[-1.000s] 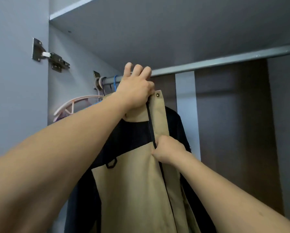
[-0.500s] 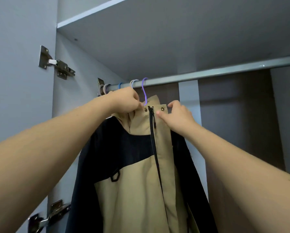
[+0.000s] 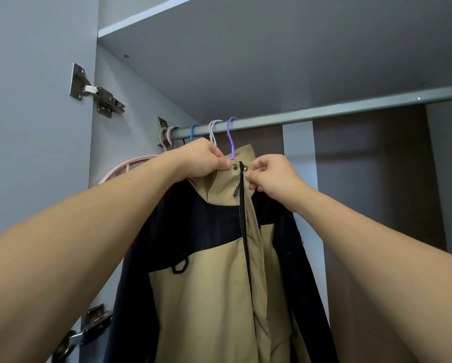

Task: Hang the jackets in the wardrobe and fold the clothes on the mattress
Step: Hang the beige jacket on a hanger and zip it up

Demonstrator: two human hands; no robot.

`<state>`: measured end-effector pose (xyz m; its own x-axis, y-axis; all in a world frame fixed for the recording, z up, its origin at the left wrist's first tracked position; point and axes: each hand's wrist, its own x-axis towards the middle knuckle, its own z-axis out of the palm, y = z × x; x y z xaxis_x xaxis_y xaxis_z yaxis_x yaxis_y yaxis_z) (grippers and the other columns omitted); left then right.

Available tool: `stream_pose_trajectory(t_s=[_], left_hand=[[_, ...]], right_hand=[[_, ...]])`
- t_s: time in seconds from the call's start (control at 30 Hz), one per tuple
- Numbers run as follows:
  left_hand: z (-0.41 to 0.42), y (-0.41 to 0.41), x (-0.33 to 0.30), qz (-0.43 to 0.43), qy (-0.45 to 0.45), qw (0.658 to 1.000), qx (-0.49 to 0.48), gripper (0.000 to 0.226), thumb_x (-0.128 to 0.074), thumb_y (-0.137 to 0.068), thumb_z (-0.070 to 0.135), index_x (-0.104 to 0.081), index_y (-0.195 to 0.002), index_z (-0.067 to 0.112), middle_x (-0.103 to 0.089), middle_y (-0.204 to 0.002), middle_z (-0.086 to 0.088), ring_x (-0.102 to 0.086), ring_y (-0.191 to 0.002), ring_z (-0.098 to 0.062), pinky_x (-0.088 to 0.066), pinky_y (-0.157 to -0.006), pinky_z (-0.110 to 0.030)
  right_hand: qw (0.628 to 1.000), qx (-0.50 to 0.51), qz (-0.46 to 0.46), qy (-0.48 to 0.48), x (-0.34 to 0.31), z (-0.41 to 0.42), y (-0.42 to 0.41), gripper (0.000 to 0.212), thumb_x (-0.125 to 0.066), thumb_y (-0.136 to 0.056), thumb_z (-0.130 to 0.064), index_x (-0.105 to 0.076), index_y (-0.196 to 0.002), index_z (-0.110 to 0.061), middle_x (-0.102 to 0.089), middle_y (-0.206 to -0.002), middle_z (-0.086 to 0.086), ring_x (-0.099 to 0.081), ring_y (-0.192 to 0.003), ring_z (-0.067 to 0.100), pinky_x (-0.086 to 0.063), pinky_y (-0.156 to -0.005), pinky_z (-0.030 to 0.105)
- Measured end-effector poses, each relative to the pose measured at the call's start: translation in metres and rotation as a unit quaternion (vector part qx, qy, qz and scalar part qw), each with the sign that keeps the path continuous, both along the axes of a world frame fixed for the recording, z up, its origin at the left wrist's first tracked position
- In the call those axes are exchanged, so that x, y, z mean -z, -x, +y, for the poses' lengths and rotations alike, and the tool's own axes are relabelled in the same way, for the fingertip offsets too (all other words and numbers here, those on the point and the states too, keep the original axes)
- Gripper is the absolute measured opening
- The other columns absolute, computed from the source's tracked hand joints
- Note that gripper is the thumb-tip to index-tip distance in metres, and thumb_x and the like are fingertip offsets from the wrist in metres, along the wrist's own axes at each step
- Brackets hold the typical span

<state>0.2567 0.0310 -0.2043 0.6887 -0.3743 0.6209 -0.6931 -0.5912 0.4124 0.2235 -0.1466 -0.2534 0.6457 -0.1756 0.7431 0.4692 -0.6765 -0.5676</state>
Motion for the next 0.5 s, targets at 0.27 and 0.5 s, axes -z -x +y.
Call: stream_pose_trajectory(t_s=[0.27,0.5], left_hand=[[-0.009,0.001,0.000,0.032,0.026,0.999,-0.026,0.022,-0.071,-0.086,0.030,-0.075,-0.096,0.011,-0.073,-0.103,-0.010,-0.069,-0.098,-0.026,-0.055,-0.090,-0.040],[-0.024,-0.001,0.000,0.034,0.001,0.998,-0.048,0.035,-0.075,-0.083,0.037,-0.073,-0.101,0.007,-0.072,-0.104,-0.012,-0.069,-0.098,-0.031,-0.054,-0.094,-0.047]], right_hand=[[0.994,-0.085,0.022,-0.070,0.012,0.011,-0.005,0.040,-0.048,-0.088,0.006,-0.071,-0.115,-0.014,-0.069,-0.092,-0.003,-0.060,-0.083,0.008,-0.045,-0.073,0.017],[0.990,-0.092,0.052,-0.094,0.024,0.008,0.000,0.044,-0.040,-0.095,0.006,-0.071,-0.118,-0.016,-0.065,-0.112,-0.001,-0.056,-0.087,0.000,-0.044,-0.063,0.004]])
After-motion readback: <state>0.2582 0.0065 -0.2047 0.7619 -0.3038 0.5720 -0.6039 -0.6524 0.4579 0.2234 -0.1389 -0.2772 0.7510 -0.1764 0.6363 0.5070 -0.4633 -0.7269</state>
